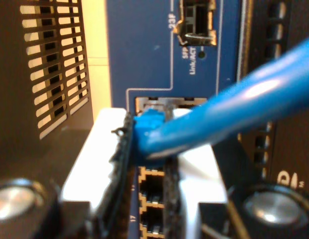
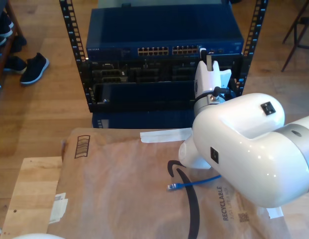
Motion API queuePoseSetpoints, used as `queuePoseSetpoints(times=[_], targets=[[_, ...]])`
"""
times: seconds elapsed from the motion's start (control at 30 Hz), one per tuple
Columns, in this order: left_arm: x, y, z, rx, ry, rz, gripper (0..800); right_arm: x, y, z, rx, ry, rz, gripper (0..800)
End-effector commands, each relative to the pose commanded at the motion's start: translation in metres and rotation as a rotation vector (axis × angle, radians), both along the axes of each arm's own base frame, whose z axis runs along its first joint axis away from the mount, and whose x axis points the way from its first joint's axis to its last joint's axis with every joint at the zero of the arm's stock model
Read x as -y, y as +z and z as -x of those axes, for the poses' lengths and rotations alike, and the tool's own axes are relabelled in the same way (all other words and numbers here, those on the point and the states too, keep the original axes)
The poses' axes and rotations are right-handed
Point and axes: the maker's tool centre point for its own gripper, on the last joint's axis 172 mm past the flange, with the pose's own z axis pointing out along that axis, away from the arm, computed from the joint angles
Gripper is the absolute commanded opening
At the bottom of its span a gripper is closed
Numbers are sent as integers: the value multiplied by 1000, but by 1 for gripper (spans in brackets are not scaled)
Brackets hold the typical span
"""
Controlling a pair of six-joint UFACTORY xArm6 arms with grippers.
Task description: Grab the cable and plug it in
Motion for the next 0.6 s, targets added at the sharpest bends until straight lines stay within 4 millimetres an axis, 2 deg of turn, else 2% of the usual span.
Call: queuePoseSetpoints(times=[0.13, 0.6], targets=[[0, 0, 0, 0, 0, 0, 800, -3, -1, -4, -10, 12, -52, 0], [0, 0, 0, 0, 0, 0, 800, -6, -8, -10, -25, 24, -52, 0]])
